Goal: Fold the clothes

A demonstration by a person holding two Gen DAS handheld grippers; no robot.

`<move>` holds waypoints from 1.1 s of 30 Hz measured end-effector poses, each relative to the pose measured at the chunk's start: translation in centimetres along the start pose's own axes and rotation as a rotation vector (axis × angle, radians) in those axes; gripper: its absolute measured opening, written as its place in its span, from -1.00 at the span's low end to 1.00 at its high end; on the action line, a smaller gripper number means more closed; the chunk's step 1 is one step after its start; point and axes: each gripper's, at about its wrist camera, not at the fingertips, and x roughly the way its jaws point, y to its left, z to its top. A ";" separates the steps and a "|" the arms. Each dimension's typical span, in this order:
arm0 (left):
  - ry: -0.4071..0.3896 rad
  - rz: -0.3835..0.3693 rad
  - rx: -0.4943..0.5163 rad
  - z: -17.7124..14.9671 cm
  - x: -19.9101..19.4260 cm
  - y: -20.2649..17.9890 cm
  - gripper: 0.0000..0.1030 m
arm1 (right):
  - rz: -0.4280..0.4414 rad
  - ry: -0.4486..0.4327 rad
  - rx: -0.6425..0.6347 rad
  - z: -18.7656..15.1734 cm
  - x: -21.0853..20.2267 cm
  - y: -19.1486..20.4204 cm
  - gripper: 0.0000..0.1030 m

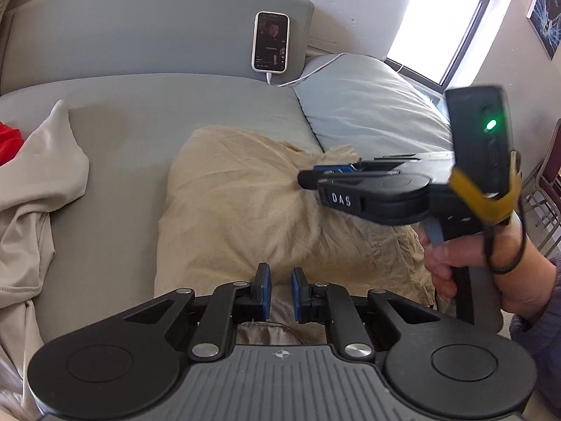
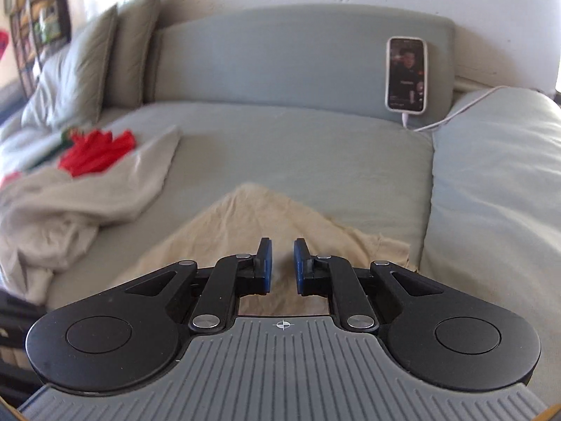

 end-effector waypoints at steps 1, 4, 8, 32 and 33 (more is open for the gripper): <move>-0.001 0.000 0.002 0.0 0.0 0.0 -0.77 | -0.047 0.025 -0.044 -0.7 0.8 0.0 -0.79; -0.003 0.005 0.008 -0.1 -0.1 -0.1 -0.75 | -0.199 0.037 0.013 -1.8 1.3 -2.9 -0.79; -0.007 0.011 0.000 -0.1 -0.2 -0.2 -0.75 | -0.266 0.095 0.308 -1.3 -0.4 -8.4 -0.71; 0.090 0.072 0.168 -3.0 -3.2 -3.4 -0.56 | -0.167 0.171 0.368 -6.3 -9.9 -5.8 -0.67; 0.107 0.057 0.196 -3.8 -3.7 -3.7 -0.55 | -0.138 0.164 0.381 -6.5 -11.0 -5.9 -0.60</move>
